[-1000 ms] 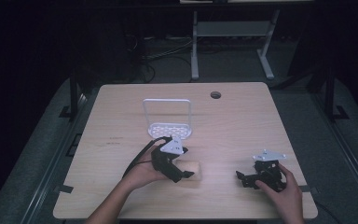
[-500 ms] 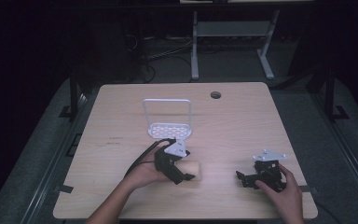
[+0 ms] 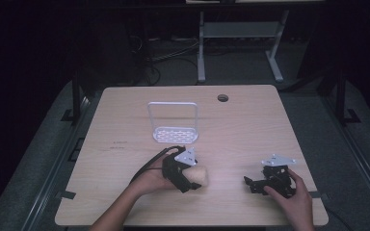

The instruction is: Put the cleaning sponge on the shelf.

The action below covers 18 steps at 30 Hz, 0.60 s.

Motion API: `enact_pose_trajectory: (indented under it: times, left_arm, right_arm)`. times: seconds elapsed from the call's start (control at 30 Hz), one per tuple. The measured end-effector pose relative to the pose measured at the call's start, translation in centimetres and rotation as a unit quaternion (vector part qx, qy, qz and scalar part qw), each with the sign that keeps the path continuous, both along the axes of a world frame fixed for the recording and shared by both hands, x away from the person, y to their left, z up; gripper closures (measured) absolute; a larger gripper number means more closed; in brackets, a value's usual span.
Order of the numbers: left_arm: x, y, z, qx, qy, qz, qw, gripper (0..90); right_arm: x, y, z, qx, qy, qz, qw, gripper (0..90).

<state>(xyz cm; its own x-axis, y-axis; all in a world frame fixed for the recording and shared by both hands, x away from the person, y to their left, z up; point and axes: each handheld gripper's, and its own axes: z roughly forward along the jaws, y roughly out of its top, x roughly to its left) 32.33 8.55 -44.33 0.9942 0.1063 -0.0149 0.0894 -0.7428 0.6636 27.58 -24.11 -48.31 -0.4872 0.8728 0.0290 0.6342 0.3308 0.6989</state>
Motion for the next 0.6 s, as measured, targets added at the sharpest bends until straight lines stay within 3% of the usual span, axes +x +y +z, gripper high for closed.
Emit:
enact_pose_trajectory:
  times: [0.6]
  left_arm:
    - [0.1,-0.6,-1.2,0.030,-0.003,-0.001,0.9995,14.8]
  right_arm:
    - [0.0,0.0,0.0,0.000,0.000,0.000,1.0000,0.6]
